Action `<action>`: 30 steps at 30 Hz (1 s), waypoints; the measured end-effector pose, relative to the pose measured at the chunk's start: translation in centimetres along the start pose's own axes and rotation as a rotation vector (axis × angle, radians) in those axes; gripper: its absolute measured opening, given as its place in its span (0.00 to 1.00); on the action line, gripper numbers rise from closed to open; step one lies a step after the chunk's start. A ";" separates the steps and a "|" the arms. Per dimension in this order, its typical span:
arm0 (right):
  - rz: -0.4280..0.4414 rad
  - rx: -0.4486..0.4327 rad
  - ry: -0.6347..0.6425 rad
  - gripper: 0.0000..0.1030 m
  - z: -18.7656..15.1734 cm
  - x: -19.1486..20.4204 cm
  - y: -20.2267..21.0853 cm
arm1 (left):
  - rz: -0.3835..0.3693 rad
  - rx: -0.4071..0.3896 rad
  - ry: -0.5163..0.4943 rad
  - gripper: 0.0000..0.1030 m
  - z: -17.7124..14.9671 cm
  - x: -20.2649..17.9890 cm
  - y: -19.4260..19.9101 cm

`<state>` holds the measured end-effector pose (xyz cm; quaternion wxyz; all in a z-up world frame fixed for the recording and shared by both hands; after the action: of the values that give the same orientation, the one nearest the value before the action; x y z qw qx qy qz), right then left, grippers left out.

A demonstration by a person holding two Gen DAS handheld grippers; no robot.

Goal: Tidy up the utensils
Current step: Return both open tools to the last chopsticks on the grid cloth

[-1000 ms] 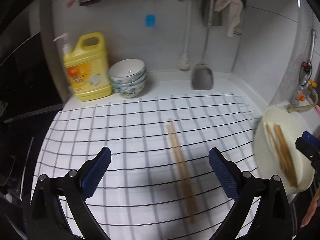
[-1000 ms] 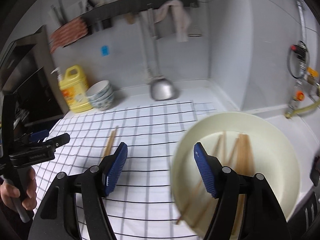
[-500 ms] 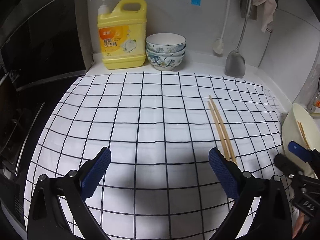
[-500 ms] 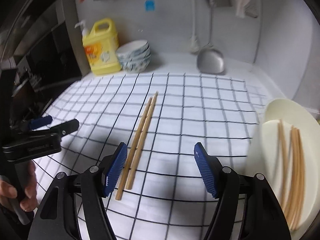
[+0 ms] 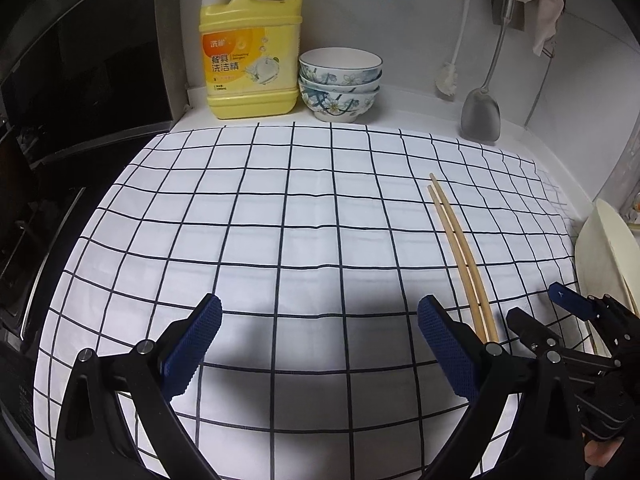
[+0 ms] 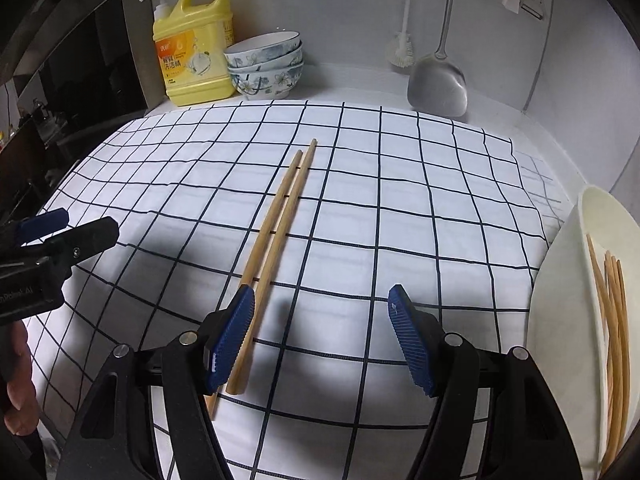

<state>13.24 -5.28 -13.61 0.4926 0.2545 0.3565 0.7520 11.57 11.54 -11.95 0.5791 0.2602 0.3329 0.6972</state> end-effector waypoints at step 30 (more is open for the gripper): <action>-0.086 0.034 0.056 0.64 -1.0 -0.6 -1.6 | 0.038 0.017 -0.075 0.94 0.4 -2.6 -1.1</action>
<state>13.65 -5.67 -15.49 0.5098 0.2263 0.3934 0.7309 13.06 9.14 -12.43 0.5755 0.2974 0.3120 0.6950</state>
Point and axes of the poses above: each gripper's, at about its wrist camera, not at the fingertips, and y roughly against the way its jaws point, x to its left, z to its top, the point moved 5 cm from there along -y, roughly the way its jaws point, and after that the axes turned 4 degrees about z, right-handed, at the moved point
